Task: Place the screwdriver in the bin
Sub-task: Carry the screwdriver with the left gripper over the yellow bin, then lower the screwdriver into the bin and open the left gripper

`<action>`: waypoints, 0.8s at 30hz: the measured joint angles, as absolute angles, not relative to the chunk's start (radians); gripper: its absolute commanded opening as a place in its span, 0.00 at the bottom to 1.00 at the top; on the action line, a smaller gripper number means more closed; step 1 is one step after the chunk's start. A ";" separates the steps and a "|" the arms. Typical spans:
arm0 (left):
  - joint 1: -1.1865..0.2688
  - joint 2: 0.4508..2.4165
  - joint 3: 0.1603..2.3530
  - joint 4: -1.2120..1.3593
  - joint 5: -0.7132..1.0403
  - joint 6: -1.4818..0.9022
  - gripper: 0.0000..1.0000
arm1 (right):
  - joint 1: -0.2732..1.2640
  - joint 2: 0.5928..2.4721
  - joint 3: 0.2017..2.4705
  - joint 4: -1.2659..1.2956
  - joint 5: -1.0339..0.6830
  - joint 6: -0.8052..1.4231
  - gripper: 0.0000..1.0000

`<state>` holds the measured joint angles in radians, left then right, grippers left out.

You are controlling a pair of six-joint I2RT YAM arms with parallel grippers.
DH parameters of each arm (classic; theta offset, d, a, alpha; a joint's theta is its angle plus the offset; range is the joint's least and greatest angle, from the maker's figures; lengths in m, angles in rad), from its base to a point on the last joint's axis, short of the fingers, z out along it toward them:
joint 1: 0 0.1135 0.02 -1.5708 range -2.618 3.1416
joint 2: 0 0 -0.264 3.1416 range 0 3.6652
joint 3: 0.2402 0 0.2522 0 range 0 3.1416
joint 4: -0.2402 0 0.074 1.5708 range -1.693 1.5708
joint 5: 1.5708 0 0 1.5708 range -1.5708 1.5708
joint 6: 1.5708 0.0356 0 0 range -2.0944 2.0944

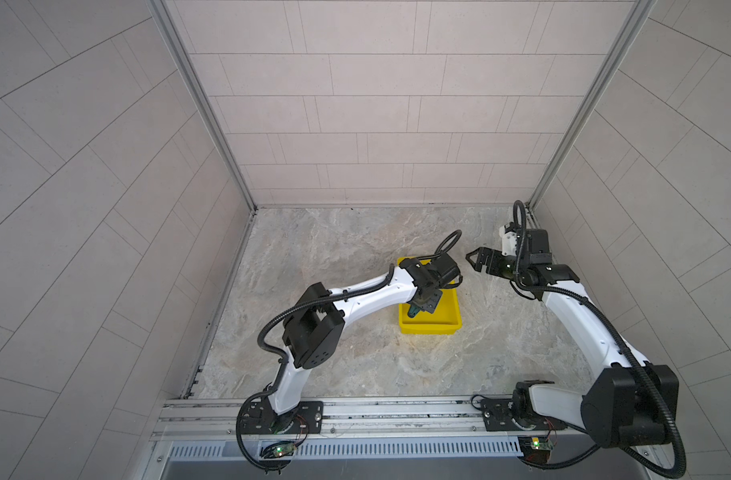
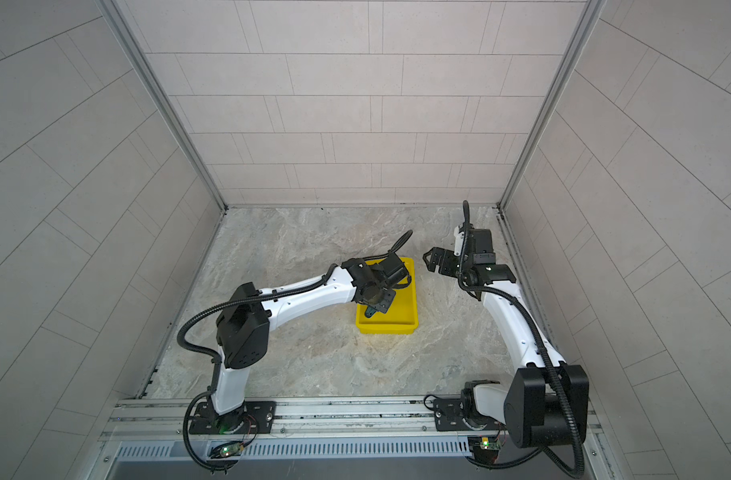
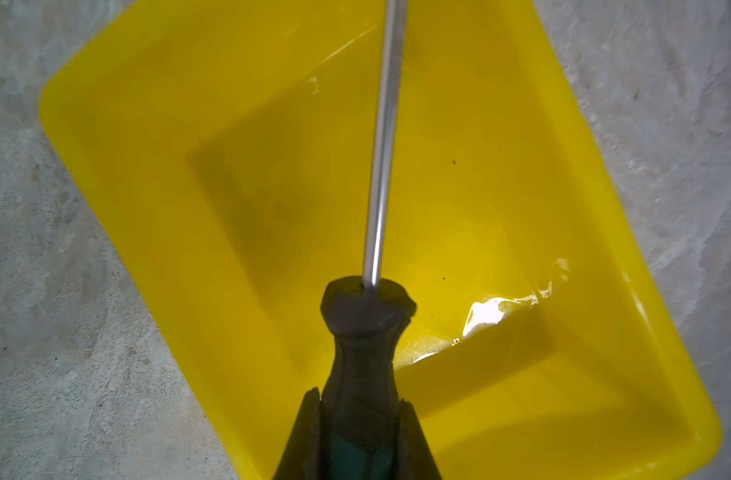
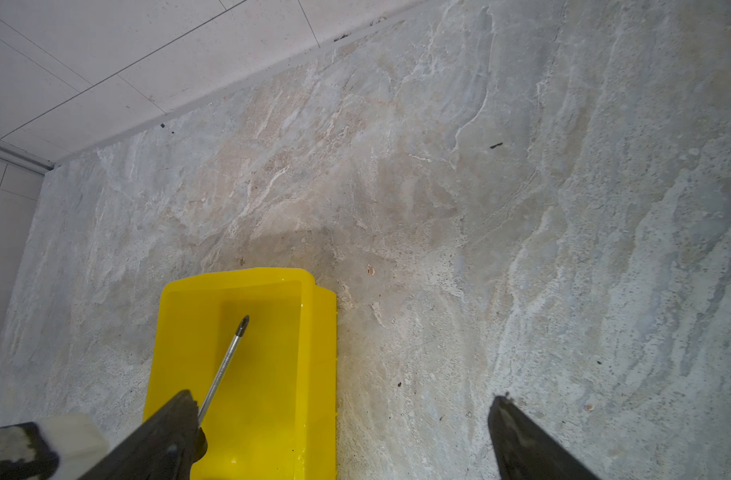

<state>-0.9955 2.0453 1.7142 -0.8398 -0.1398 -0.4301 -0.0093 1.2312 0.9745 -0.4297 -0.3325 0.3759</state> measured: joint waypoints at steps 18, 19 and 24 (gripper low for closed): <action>-0.995 2.112 1.716 -0.804 -0.130 -0.445 0.22 | -0.009 1.230 0.966 -0.409 -0.349 0.411 0.99; -0.995 2.119 1.716 -0.803 -0.128 -0.450 0.25 | -0.009 1.230 0.962 -0.408 -0.353 0.413 0.99; -0.995 2.142 1.717 -0.807 -0.124 -0.456 0.38 | -0.009 1.230 0.955 -0.408 -0.368 0.424 0.99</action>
<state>-0.9955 2.1418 1.7168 -0.8066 -0.1242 -0.4557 -0.0093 1.2304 0.9550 -0.4076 -0.3683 0.4236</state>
